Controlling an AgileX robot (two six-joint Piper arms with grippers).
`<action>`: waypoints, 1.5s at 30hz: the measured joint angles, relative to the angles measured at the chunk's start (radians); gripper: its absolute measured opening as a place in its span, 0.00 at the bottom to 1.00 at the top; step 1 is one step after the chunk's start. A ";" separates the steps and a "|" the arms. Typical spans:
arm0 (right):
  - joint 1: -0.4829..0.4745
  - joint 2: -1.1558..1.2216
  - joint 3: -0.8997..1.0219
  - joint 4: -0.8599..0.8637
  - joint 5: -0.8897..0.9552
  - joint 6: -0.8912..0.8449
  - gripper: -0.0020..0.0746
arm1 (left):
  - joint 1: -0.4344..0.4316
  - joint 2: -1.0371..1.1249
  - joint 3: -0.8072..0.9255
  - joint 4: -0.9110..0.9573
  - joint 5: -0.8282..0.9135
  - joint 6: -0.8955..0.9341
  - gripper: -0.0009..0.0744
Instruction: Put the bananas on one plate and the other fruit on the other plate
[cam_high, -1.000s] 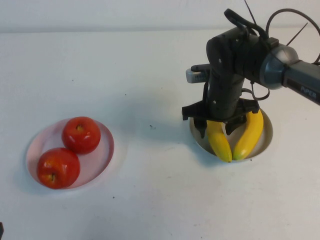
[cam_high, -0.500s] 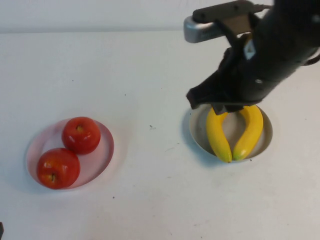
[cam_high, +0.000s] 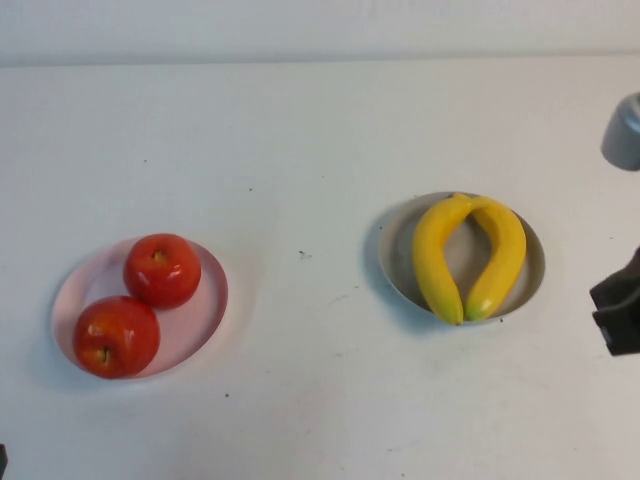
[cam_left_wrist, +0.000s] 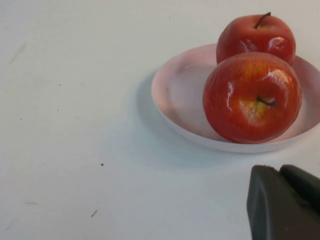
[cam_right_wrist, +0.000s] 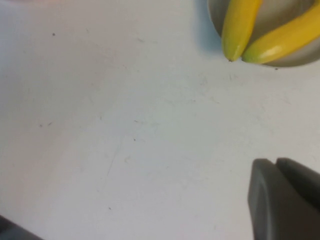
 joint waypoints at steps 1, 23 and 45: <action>0.000 -0.009 0.010 -0.007 0.000 0.000 0.01 | 0.000 0.000 0.000 0.000 0.000 0.000 0.01; -0.585 -0.561 0.998 -0.144 -0.972 0.000 0.01 | 0.000 0.000 0.000 0.000 0.000 0.000 0.01; -0.697 -1.082 1.275 -0.148 -1.124 0.000 0.01 | 0.000 0.000 0.000 0.000 0.000 0.000 0.01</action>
